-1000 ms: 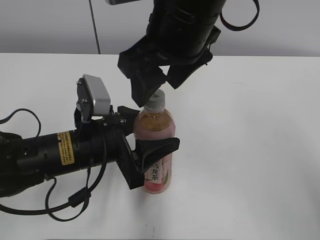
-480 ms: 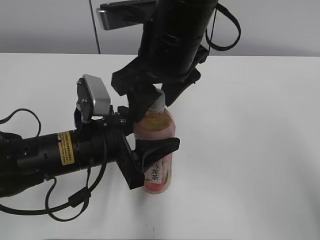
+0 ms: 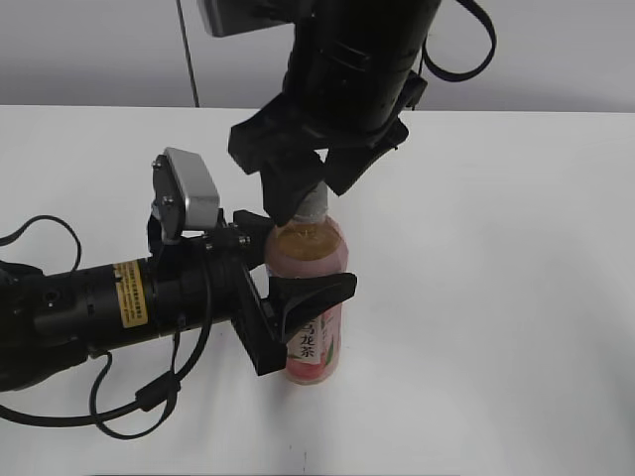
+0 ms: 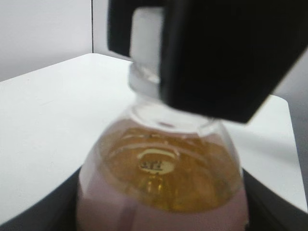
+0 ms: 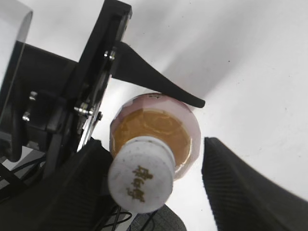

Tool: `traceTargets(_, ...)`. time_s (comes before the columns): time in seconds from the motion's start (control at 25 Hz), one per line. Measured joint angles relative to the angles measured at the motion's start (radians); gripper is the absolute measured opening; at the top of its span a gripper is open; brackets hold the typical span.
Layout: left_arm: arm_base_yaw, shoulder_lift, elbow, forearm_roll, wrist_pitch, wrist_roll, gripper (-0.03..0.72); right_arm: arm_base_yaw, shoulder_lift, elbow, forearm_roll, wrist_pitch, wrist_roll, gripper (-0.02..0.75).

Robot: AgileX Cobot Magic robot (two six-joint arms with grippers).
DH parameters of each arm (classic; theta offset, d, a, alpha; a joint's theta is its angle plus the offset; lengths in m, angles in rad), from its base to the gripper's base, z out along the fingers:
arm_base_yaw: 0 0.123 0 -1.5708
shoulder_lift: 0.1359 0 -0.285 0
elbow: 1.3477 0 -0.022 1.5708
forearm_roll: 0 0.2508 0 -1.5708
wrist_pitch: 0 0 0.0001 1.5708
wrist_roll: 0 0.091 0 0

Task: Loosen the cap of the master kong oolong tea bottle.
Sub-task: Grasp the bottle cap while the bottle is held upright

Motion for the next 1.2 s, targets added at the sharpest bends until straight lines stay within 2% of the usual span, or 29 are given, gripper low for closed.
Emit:
traceTargets(0.28,0.0,0.0,0.0,0.0,0.0,0.0,0.46,0.0,-0.001,-0.018,-0.002,0.001,-0.005,0.477)
traceTargets(0.84,0.0,0.0,0.0,0.0,0.0,0.0,0.46,0.0,-0.002,-0.026,0.001,0.001,-0.025,0.398)
traceTargets(0.96,0.0,0.0,0.0,0.0,0.0,0.0,0.46,0.0,-0.002,-0.026,0.011,0.001,-0.035,0.4)
traceTargets(1.2,0.0,0.0,0.0,0.0,0.0,0.0,0.46,0.0,-0.002,-0.026,0.033,0.001,-0.054,0.477)
